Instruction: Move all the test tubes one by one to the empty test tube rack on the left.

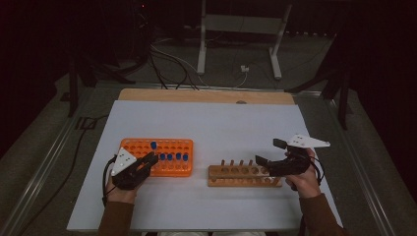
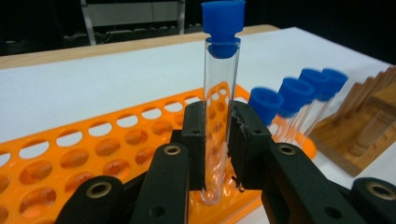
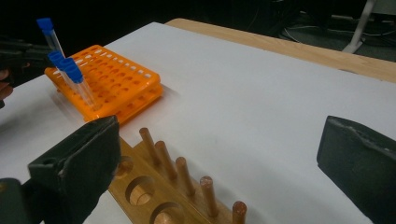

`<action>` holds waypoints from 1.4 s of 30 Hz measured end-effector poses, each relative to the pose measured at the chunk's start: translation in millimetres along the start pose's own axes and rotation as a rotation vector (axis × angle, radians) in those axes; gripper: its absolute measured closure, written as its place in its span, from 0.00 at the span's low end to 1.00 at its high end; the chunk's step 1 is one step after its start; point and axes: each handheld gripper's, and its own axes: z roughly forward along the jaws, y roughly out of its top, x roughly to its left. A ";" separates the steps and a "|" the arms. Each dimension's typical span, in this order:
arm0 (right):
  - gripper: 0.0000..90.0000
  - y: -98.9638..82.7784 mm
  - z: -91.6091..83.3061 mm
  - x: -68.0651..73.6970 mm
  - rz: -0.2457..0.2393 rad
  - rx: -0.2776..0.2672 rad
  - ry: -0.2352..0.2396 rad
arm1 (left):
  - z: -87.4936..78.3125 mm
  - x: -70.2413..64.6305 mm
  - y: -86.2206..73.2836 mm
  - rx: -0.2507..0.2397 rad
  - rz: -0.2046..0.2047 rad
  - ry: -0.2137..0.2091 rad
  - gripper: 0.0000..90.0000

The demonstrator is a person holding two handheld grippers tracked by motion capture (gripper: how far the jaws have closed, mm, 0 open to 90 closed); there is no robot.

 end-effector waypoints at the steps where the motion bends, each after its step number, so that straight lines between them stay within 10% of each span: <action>1: 0.00 0.0 -0.1 0.0 0.000 0.000 0.000 | 0.2 -0.1 -1.0 0.006 0.000 0.001 0.87; 20: 0.00 -0.3 0.0 1.9 -0.002 -0.001 0.005 | 11.1 -9.6 -9.6 0.211 0.064 0.056 0.87; 34: 0.00 -6.8 1.7 2.4 0.006 -0.006 0.008 | 10.2 -8.8 -9.4 0.204 0.023 0.050 0.86; 42: 0.00 -13.8 1.2 2.8 0.007 -0.039 -0.006 | -3.6 -5.2 -1.7 0.104 -0.023 -0.023 0.69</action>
